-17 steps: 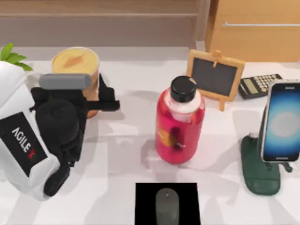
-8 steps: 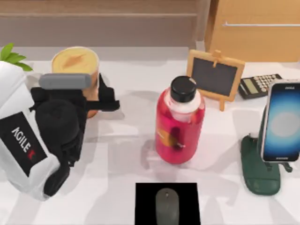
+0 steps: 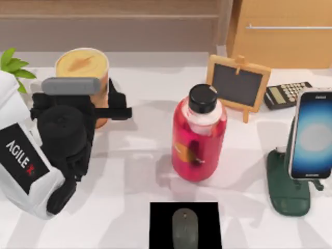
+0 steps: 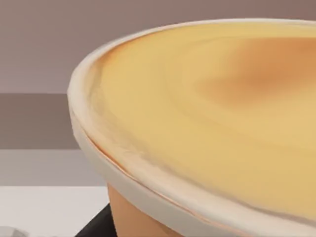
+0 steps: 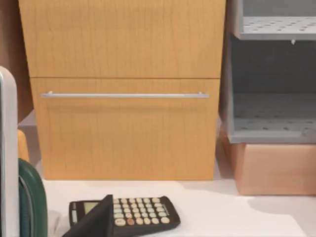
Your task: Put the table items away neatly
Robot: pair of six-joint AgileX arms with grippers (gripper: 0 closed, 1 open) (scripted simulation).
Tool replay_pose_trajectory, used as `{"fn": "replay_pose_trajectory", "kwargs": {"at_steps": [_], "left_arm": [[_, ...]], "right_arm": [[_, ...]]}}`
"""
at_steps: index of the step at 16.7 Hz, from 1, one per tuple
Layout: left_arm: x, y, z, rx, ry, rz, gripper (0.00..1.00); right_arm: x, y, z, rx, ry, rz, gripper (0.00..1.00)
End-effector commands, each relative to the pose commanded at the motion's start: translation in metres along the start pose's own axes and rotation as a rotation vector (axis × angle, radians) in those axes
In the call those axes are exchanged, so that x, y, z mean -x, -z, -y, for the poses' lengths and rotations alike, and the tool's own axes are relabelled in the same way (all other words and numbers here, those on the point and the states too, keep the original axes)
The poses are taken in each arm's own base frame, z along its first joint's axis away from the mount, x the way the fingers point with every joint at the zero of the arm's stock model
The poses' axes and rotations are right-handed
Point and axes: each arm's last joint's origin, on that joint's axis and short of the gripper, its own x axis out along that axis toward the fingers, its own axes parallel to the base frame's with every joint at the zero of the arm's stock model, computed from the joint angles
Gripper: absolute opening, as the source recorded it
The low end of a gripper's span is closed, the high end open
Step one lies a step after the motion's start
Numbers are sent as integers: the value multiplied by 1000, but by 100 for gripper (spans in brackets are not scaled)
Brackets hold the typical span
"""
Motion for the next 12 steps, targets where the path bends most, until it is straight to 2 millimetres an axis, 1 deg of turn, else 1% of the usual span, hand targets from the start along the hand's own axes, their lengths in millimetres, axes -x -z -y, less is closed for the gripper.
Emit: {"fn": "replay_pose_trajectory", "kwargs": {"at_steps": [3, 4, 7, 12], "left_arm": [[0, 1, 0, -2, 0, -1, 0], [-2, -4, 1, 8, 0, 22, 0], [-14, -34, 5, 50, 4, 125, 0], [-38, -97, 14, 100, 26, 268, 0]], "right_arm": [[0, 0, 0, 0, 0, 0, 100], [0, 0, 0, 0, 0, 0, 100], [0, 0, 0, 0, 0, 0, 100], [0, 0, 0, 0, 0, 0, 100]]}}
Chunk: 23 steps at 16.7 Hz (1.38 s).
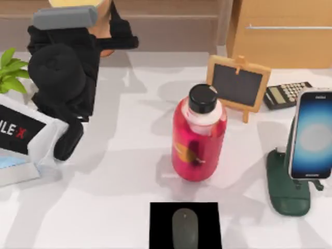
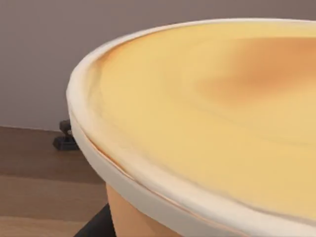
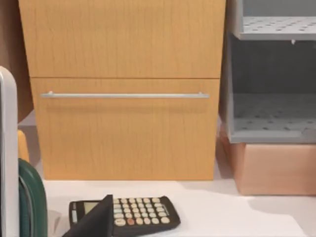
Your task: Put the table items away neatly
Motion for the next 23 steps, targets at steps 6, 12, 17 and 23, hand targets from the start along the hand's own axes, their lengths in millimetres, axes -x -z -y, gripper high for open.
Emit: {"fn": "replay_pose_trajectory", "kwargs": {"at_steps": [6, 12, 17, 23], "left_arm": [[-50, -41, 8, -15, 13, -10, 0], [-95, -54, 7, -61, -3, -131, 0], [-120, -57, 6, -89, -21, -221, 0], [-128, -54, 6, -102, -28, -264, 0]], "right_arm": [[0, 0, 0, 0, 0, 0, 100], [0, 0, 0, 0, 0, 0, 100], [0, 0, 0, 0, 0, 0, 100], [0, 0, 0, 0, 0, 0, 100]]}}
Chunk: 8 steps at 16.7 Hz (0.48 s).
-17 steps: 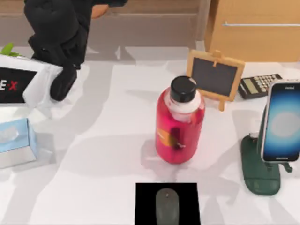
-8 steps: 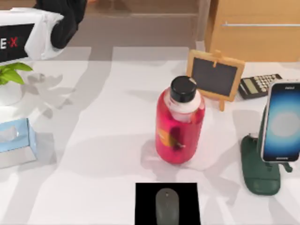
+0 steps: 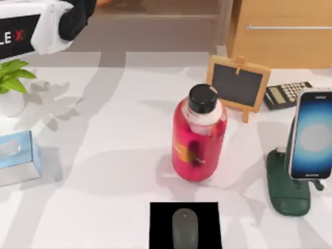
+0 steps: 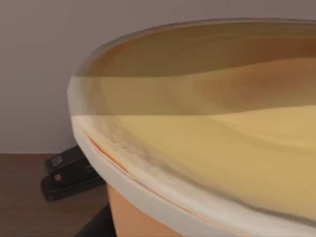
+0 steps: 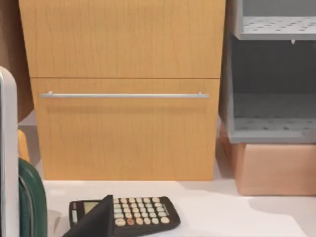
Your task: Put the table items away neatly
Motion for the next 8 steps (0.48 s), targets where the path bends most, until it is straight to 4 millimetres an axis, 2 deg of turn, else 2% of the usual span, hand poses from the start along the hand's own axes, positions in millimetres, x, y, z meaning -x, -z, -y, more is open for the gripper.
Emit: {"fn": "replay_pose_trajectory", "kwargs": {"at_steps": [8], "left_arm": [[1, -1, 1, -1, 1, 2, 0]], "right_arm": [[0, 0, 0, 0, 0, 0, 100]]}}
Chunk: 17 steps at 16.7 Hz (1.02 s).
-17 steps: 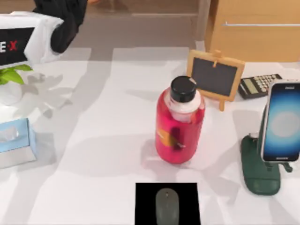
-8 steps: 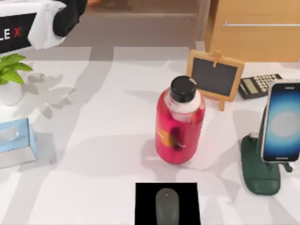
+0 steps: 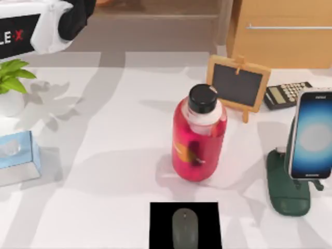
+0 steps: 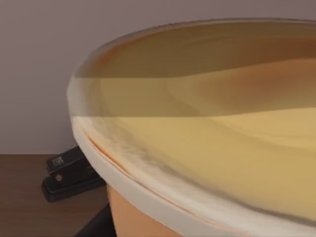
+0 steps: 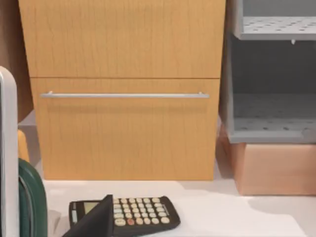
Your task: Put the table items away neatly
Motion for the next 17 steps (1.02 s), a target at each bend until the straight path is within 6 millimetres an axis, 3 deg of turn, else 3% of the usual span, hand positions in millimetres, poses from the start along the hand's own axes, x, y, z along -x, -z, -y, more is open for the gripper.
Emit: {"fn": "replay_pose_trajectory", "kwargs": {"at_steps": [4, 17], "left_arm": [[-1, 1, -1, 1, -1, -2, 0], [-1, 1, -1, 1, -1, -2, 98]], "right_arm": [[0, 0, 0, 0, 0, 0, 100], [0, 0, 0, 0, 0, 0, 100]]}}
